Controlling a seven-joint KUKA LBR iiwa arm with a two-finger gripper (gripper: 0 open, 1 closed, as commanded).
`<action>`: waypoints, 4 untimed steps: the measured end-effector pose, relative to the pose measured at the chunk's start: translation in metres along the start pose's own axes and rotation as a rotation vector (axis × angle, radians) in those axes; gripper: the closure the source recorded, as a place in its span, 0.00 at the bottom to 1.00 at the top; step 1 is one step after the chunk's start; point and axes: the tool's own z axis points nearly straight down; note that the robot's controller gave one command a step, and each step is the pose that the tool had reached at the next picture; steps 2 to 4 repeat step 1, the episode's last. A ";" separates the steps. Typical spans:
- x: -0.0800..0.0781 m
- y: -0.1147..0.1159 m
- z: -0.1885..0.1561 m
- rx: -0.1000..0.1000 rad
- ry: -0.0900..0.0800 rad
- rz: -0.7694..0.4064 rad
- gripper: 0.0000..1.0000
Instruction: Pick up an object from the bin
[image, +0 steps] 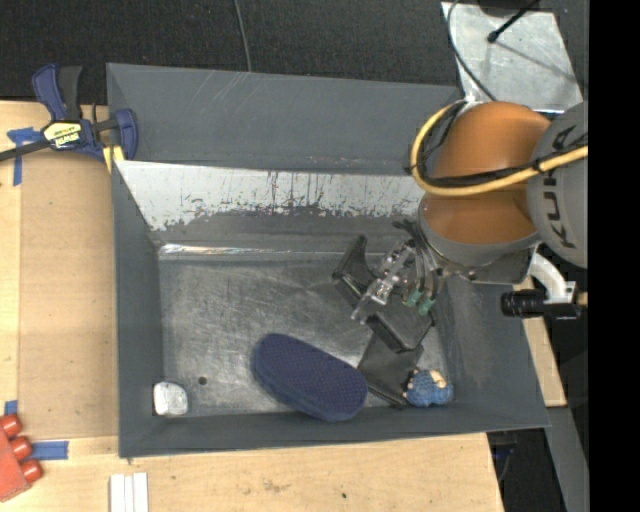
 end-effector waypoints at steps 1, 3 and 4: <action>-0.031 -0.020 0.005 0.003 0.003 -0.204 1.00; -0.031 -0.020 0.005 0.003 0.003 -0.204 1.00; -0.031 -0.020 0.005 0.003 0.003 -0.204 1.00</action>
Offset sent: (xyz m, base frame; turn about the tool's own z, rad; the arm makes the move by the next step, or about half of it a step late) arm 0.0166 -0.0323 -0.0023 -0.2048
